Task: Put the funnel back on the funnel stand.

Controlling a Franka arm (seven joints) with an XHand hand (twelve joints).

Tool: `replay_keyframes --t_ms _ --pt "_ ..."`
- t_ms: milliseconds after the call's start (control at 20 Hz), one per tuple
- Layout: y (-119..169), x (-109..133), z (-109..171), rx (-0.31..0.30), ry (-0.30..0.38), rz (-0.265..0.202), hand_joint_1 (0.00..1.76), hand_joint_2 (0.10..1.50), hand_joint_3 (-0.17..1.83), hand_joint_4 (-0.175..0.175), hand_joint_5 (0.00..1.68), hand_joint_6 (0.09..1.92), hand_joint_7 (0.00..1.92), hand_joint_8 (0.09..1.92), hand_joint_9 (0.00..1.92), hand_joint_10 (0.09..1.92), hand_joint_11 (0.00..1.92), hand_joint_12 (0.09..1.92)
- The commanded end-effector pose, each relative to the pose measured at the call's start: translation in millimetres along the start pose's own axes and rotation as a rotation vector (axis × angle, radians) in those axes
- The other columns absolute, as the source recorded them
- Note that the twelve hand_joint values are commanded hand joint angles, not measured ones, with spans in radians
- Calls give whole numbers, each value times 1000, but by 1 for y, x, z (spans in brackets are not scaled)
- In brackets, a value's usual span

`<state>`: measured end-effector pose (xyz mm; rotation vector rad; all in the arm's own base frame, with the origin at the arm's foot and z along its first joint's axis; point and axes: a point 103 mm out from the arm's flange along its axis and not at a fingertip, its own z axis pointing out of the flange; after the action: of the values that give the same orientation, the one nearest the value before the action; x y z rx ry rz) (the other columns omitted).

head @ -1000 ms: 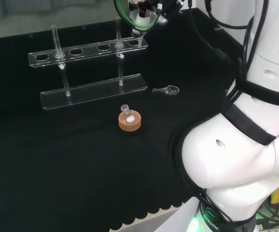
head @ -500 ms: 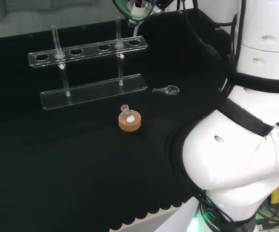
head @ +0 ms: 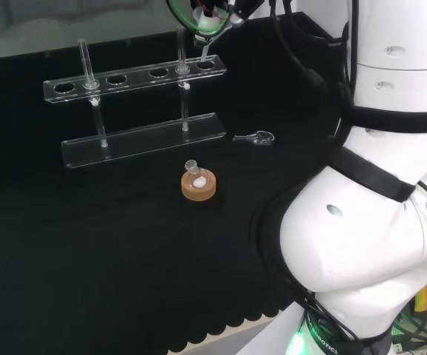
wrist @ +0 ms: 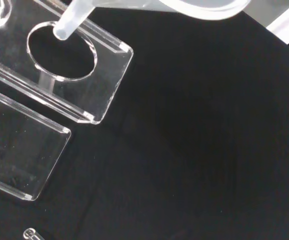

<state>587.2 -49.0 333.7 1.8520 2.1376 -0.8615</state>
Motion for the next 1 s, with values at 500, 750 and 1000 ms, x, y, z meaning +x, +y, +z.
replay_keyframes --t_ms 500,750,1000 --pt "13 5 20 40 -11 -10 688 864 512 51 761 891 483 643 889 466 538 1276" --pt "19 12 28 54 4 -20 689 864 513 50 760 890 480 643 887 467 538 1276" --pt "24 21 33 65 5 -32 688 863 514 48 756 889 469 640 875 464 537 1275"
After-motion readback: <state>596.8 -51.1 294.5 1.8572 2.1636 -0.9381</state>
